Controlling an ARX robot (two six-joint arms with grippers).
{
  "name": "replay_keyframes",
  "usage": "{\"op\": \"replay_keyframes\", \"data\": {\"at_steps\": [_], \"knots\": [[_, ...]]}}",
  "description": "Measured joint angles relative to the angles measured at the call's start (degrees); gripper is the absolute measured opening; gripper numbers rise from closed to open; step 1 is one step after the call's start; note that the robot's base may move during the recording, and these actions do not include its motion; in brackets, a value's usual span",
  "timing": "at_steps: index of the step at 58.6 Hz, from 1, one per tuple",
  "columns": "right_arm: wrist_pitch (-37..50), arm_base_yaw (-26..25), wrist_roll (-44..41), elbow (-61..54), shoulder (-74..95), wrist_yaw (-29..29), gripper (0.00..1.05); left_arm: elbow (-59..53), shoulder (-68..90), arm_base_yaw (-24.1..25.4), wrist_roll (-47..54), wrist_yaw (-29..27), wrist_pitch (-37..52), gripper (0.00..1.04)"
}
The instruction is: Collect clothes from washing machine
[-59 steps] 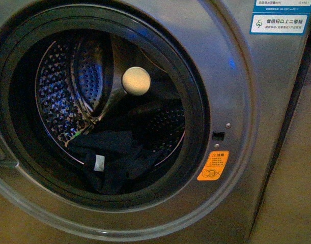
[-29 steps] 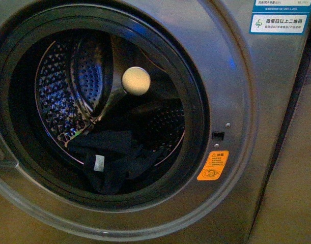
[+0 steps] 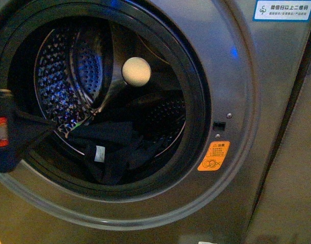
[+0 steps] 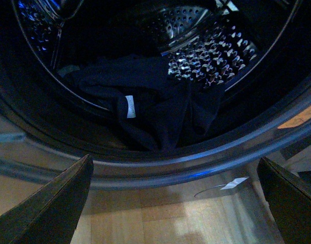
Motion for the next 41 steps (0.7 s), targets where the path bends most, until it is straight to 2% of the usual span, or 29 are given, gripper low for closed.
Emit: {"op": "replay_keyframes", "data": {"at_steps": [16,41], "knots": [[0.0,0.0,0.0,0.0,0.0,0.0,0.97,12.11,18.93,-3.56,3.45,-1.09,0.39,0.98],[0.0,0.0,0.0,0.0,0.0,0.0,0.97,29.88,38.18,-5.2,4.76,-3.8,-0.94,0.98]]}}
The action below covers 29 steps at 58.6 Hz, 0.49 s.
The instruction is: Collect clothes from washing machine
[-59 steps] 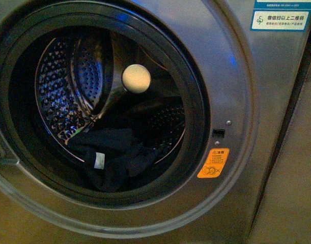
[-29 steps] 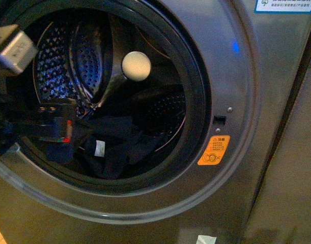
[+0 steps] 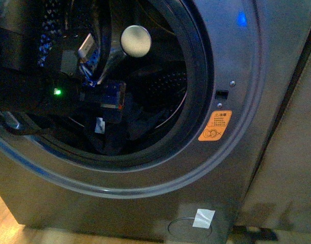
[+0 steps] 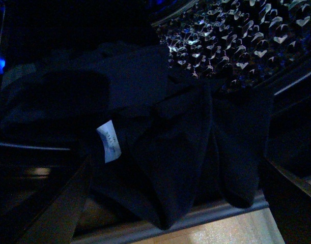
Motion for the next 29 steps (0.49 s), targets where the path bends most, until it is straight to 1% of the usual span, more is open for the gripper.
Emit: {"op": "replay_keyframes", "data": {"at_steps": [29], "knots": [[0.0,0.0,0.0,0.0,0.0,0.0,0.97,22.53,16.55,-1.73,1.27,-1.9,-9.84,0.98]]}}
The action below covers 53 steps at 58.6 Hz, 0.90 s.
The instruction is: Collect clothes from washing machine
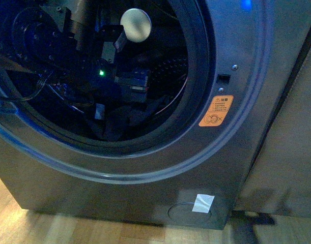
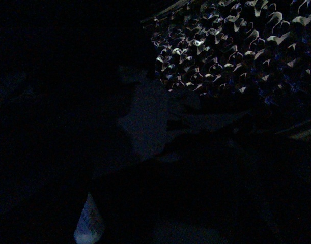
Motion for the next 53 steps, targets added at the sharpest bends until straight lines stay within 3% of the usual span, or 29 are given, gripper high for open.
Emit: {"op": "replay_keyframes", "data": {"at_steps": [21,34,53], "knots": [[0.0,0.0,0.0,0.0,0.0,0.0,0.97,13.97,8.9,-0.07,0.11,-1.79,-6.49,0.98],[0.0,0.0,0.0,0.0,0.0,0.0,0.97,22.29,15.65,0.13,0.5,-6.43,-12.44,0.98],[0.0,0.0,0.0,0.0,0.0,0.0,0.97,29.51,20.83,0.42,-6.29,-10.01,-24.28,0.98]]}}
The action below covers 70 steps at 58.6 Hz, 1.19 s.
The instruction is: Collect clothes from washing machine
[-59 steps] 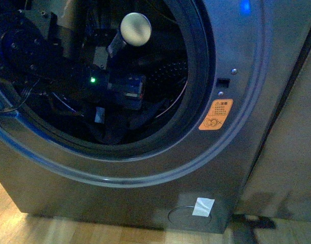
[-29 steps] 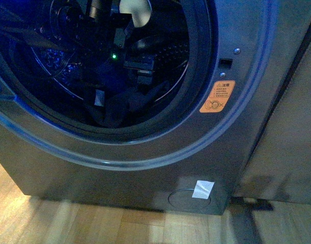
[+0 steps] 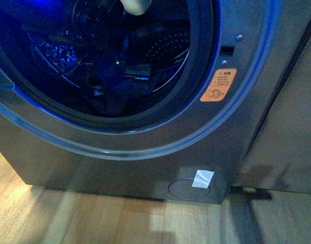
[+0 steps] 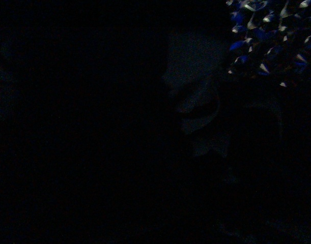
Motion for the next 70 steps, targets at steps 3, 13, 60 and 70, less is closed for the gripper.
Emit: {"op": "replay_keyframes", "data": {"at_steps": [3,13,60,70], "knots": [[0.0,0.0,0.0,0.0,0.0,0.0,0.97,0.98,0.39,-0.04,-0.5,-0.68,-1.55,0.98],[0.0,0.0,0.0,0.0,0.0,0.0,0.97,3.32,1.44,-0.31,-1.29,-2.43,-4.11,0.98],[0.0,0.0,0.0,0.0,0.0,0.0,0.97,-16.28,-10.05,1.44,2.6,2.93,8.9,0.13],[0.0,0.0,0.0,0.0,0.0,0.0,0.97,-27.65,-18.51,2.21,4.11,7.78,13.99,0.13]]}}
